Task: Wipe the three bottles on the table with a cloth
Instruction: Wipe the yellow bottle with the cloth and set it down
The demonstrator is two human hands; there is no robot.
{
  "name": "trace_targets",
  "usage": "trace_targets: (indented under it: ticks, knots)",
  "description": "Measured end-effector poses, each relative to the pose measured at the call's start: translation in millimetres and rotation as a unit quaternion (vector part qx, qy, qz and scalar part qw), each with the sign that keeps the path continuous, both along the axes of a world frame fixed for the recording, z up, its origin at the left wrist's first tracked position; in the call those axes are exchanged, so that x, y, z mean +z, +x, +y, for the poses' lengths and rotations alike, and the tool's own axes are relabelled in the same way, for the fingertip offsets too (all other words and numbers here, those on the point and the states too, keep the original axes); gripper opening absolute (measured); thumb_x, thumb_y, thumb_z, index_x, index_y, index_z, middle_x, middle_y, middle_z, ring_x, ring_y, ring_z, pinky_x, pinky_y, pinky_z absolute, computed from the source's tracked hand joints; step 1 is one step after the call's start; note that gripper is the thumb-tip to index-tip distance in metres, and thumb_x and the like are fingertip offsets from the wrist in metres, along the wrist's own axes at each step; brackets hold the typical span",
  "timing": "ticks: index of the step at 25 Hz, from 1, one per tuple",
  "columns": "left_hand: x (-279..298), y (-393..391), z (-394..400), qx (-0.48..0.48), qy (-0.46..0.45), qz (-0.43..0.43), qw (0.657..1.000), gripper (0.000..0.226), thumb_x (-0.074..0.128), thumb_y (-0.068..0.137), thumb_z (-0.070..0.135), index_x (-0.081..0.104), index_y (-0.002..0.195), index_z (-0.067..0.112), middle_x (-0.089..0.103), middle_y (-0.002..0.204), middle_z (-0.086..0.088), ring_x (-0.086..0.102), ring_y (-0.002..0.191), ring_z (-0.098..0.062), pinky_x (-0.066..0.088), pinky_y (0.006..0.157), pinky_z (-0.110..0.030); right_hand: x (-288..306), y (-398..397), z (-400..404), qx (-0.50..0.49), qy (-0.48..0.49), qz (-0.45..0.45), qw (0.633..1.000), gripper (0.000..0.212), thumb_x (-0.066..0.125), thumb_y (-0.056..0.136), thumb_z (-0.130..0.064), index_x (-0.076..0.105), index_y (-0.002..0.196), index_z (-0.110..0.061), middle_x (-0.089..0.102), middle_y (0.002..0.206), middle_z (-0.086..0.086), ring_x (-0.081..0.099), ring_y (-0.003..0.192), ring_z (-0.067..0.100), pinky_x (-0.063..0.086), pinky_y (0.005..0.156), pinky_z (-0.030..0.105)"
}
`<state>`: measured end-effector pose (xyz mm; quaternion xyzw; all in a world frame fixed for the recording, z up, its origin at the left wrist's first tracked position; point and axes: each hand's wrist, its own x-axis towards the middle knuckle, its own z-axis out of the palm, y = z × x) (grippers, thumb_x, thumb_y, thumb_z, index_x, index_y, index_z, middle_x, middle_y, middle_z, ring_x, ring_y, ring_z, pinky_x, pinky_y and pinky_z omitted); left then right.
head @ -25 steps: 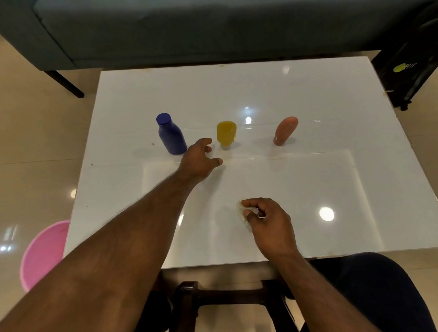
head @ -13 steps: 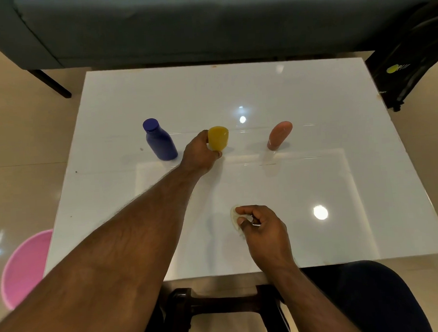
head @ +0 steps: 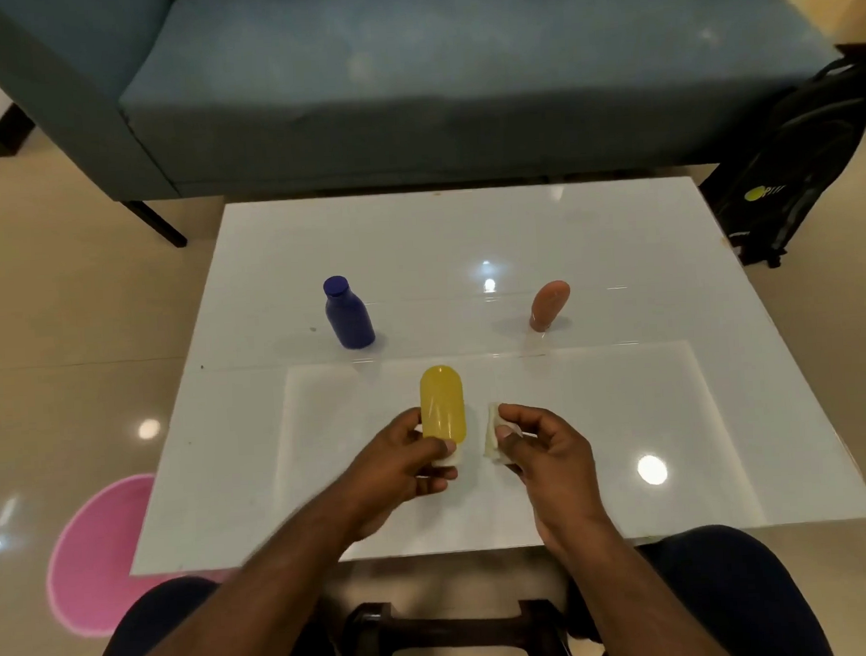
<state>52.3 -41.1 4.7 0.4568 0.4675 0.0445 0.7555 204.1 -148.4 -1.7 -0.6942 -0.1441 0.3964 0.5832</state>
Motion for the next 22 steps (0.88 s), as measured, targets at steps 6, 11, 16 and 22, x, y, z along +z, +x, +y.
trace_targets:
  ticks: [6, 11, 16, 22]
  knots:
    - [29.0, -39.0, -58.5, 0.019, 0.009, -0.054, 0.998, 0.037, 0.064, 0.098, 0.024, 0.057, 0.134, 0.026, 0.062, 0.123, -0.015, 0.069, 0.094, -0.026, 0.055, 0.079, -0.032, 36.8, -37.5, -21.3, 0.054, 0.035, -0.035, 0.997, 0.019, 0.067, 0.088, -0.011, 0.071, 0.102, -0.022, 0.072, 0.1, -0.004, 0.069, 0.093, 0.016, 0.058, 0.078, 0.036]
    - [54.5, -52.5, -93.5, 0.168, -0.05, -0.085, 0.981, 0.057, 0.043, 0.098, 0.059, 0.062, 0.127, 0.014, 0.069, 0.113, -0.017, 0.07, 0.084, -0.027, 0.058, 0.069, -0.037, 64.2, -62.7, -49.4, 0.084, 0.062, -0.042, 0.994, 0.017, 0.065, 0.088, -0.01, 0.071, 0.101, -0.019, 0.073, 0.096, -0.001, 0.069, 0.089, 0.019, 0.059, 0.075, 0.033]
    - [62.9, -59.0, -123.5, 0.222, -0.101, -0.137, 0.96, 0.06, 0.038, 0.103, 0.054, 0.059, 0.125, 0.003, 0.067, 0.083, -0.017, 0.059, 0.063, -0.019, 0.045, 0.053, -0.03, 80.5, -71.4, -72.8, 0.114, 0.044, -0.115, 0.986, 0.017, 0.067, 0.087, -0.016, 0.072, 0.1, -0.026, 0.073, 0.096, -0.009, 0.067, 0.091, 0.009, 0.057, 0.084, 0.035]
    - [58.3, -64.3, -139.7, 0.236, -0.128, -0.17, 0.948, 0.061, 0.042, 0.101, 0.055, 0.057, 0.121, 0.0, 0.061, 0.081, -0.014, 0.052, 0.058, -0.016, 0.039, 0.046, -0.026, 107.1, -68.5, -57.9, 0.191, 0.041, -0.397, 0.897, 0.02, 0.062, 0.089, -0.012, 0.071, 0.102, -0.024, 0.063, 0.1, -0.015, 0.057, 0.091, 0.0, 0.045, 0.081, 0.01]
